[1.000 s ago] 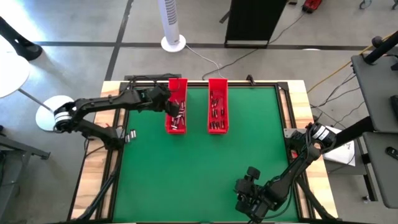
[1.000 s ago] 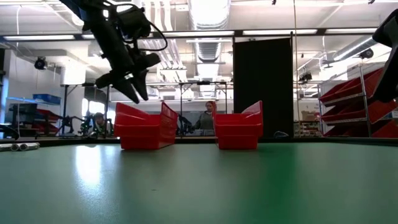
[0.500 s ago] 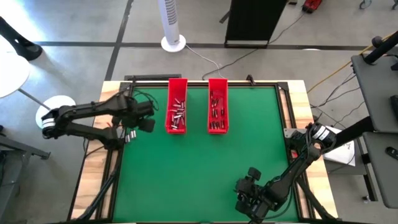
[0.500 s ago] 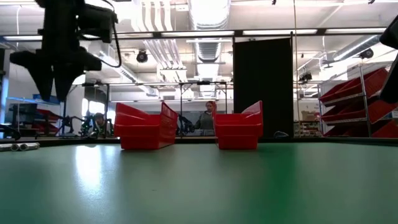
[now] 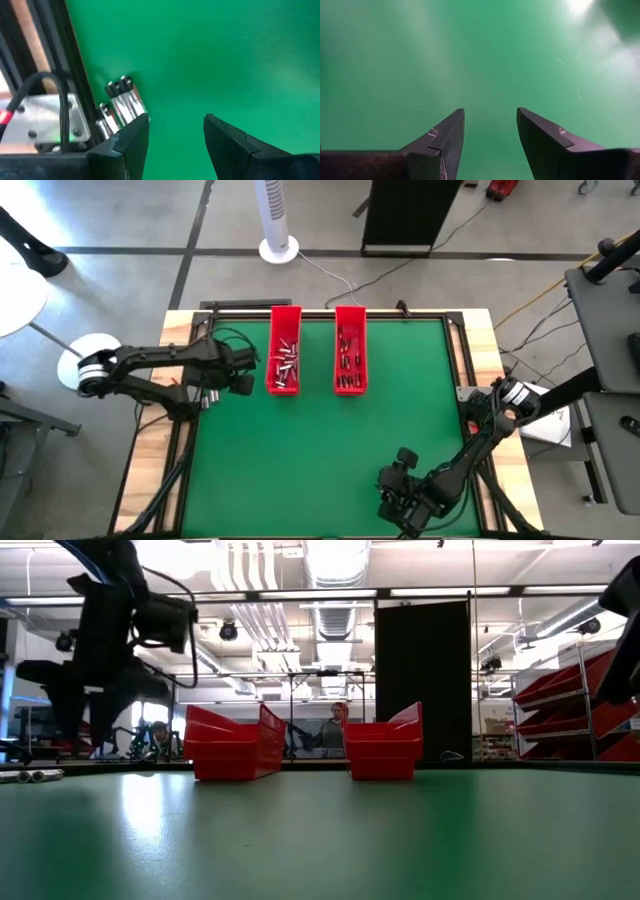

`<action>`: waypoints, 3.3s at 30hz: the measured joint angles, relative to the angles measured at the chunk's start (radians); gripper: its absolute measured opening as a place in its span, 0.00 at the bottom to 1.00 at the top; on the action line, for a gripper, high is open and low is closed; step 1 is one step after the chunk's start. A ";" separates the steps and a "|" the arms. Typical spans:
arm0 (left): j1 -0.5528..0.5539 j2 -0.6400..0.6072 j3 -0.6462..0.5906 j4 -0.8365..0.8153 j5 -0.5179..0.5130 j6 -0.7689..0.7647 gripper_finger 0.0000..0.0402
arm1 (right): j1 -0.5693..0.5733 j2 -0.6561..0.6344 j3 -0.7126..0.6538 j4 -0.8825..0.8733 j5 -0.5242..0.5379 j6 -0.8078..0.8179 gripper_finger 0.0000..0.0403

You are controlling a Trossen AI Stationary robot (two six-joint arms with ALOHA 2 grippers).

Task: Sort batteries
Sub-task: Put the silver battery into the left red bin

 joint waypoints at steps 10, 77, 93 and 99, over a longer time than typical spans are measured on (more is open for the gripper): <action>0.139 0.165 -0.007 0.000 0.053 0.048 0.42 | -0.003 0.000 0.000 0.000 0.001 -0.093 0.39; -0.051 -0.049 0.206 0.670 -0.091 0.383 0.08 | -0.001 0.000 0.000 0.021 -0.009 -0.047 0.35; -0.055 -0.074 0.206 0.436 -0.025 0.256 0.45 | -0.006 0.000 0.000 0.021 -0.008 -0.187 0.31; -0.084 -0.153 0.206 0.004 -0.119 0.062 0.47 | -0.025 0.000 0.000 0.022 0.002 -0.336 0.29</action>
